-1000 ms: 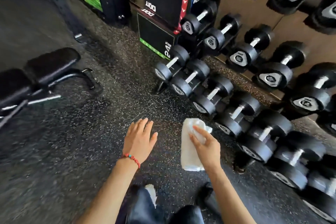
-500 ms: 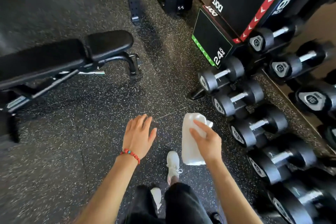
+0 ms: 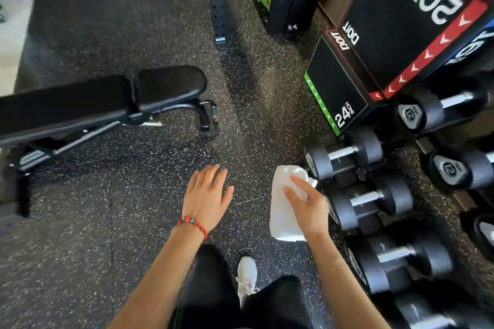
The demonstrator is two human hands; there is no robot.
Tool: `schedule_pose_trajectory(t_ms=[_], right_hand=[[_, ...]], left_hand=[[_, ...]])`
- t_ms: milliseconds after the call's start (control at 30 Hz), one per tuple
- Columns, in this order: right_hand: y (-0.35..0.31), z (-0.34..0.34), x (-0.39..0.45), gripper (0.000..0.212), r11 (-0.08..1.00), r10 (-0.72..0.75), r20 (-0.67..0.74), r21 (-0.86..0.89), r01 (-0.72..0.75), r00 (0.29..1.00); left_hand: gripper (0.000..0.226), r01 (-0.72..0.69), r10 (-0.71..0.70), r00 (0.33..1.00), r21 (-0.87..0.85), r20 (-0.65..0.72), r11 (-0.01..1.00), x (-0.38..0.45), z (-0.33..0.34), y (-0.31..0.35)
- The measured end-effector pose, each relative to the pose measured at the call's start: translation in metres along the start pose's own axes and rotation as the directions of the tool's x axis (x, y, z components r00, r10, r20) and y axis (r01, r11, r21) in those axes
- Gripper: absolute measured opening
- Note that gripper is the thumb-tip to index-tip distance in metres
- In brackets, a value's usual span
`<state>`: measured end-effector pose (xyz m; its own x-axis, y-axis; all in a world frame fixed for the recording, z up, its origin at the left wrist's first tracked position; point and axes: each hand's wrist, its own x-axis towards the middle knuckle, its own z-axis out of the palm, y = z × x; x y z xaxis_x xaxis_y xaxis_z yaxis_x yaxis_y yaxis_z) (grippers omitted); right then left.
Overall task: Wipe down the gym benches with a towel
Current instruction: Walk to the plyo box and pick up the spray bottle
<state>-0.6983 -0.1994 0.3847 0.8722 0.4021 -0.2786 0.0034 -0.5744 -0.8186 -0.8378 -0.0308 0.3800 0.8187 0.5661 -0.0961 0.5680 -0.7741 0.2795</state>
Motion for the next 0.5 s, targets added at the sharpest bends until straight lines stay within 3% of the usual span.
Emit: schedule_pose_trajectory(t_ms=[500], right_hand=[[-0.103,0.063,0.234,0.031,0.998,0.044,-0.032,0.039,-0.042,0.999]], left_hand=[[0.045,-0.030,0.030,1.000,0.003,-0.010,1.000,0.258,-0.029,-0.054]])
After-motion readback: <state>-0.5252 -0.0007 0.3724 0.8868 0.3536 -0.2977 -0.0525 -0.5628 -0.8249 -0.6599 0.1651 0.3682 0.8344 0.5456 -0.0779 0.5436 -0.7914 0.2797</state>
